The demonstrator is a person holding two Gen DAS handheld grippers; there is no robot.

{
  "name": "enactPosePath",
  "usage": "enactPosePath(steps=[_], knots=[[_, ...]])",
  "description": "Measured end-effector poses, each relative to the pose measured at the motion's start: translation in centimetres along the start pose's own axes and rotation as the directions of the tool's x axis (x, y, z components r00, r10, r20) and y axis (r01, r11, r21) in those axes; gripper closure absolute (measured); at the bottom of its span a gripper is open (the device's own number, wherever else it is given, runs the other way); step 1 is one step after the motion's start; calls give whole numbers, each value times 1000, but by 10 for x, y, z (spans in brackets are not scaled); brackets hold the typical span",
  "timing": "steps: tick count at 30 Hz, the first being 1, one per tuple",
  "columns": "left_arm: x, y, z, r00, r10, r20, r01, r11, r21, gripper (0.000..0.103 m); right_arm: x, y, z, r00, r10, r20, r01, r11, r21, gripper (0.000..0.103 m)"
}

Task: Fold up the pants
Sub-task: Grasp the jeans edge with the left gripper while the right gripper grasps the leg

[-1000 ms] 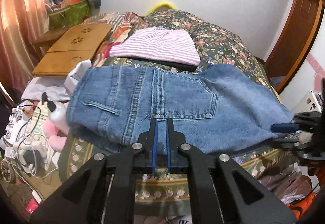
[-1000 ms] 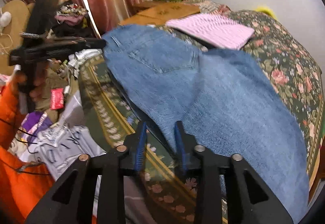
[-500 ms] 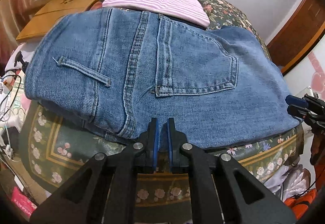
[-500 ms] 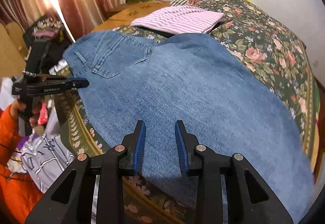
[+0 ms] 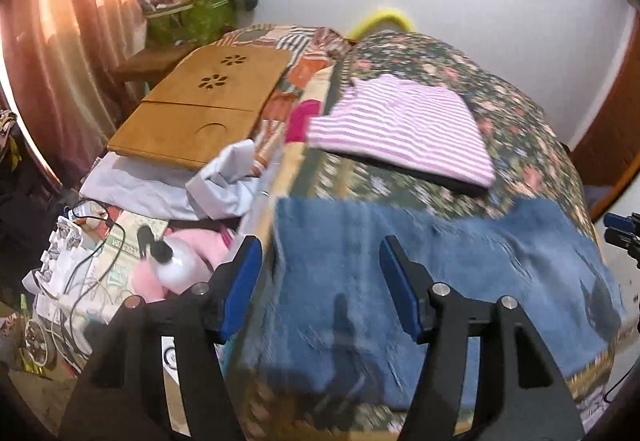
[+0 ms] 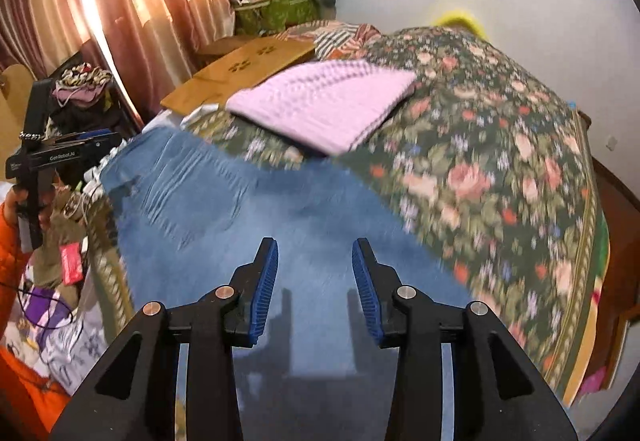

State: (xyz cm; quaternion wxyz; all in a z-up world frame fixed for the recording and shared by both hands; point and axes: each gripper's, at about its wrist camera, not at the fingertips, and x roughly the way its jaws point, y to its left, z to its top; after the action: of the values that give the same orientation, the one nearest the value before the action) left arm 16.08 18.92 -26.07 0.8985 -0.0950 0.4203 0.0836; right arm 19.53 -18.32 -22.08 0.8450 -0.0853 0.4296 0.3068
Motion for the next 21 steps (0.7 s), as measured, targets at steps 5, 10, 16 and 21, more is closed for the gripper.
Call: enactPosePath(steps=[5, 10, 16, 21], knots=[[39, 19, 27, 998, -2, -70, 1, 1000, -15, 42, 26, -9, 34, 1000, 15, 5, -15, 1000, -20, 68], [74, 22, 35, 986, -52, -158, 49, 999, -22, 50, 70, -14, 58, 996, 54, -66, -57, 998, -37, 68], [96, 22, 27, 973, -83, -214, 84, 996, -5, 56, 129, -20, 65, 963, 162, -216, -165, 986, 7, 68], [101, 33, 17, 959, -162, -232, 146, 986, -84, 65, 140, -15, 60, 936, 201, -289, -210, 978, 0, 72]])
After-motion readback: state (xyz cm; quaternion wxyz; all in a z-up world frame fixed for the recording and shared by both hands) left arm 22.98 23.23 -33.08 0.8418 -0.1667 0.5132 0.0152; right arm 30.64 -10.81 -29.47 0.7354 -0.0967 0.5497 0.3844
